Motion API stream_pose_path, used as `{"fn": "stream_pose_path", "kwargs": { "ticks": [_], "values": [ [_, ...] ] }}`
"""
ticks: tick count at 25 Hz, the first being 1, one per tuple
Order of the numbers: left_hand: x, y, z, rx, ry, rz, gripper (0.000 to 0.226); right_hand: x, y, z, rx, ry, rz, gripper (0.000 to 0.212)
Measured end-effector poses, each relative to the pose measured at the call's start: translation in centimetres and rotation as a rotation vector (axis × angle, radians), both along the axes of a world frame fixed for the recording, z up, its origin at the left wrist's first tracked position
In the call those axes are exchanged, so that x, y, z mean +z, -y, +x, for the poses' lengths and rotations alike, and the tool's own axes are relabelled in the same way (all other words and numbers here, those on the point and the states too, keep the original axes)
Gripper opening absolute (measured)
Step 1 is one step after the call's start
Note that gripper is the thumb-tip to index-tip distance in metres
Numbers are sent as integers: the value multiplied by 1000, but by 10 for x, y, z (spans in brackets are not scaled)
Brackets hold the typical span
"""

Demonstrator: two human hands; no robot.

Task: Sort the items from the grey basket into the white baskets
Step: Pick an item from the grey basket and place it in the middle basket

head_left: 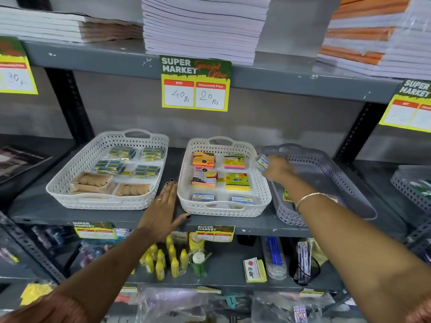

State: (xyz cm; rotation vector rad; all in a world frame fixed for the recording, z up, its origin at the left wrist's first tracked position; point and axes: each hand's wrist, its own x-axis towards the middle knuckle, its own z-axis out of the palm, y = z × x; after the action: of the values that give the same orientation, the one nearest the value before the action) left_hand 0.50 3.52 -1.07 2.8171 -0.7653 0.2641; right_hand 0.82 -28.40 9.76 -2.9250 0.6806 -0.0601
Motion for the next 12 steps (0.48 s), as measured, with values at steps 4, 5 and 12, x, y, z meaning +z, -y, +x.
{"fn": "stream_pose_path", "kwargs": {
  "ticks": [4, 5, 12],
  "values": [
    [-20, -11, 5, 16, -130, 31, 114, -5, -71, 23, 255, 72, 34, 45],
    [-24, -12, 9, -4, -137, 62, 121, -11, -89, 25, 331, 44, 55, 47],
    [-39, -10, 18, -26, -78, 117, 128, -49, -143, 21, 500, -189, -17, 42]
  ]
}}
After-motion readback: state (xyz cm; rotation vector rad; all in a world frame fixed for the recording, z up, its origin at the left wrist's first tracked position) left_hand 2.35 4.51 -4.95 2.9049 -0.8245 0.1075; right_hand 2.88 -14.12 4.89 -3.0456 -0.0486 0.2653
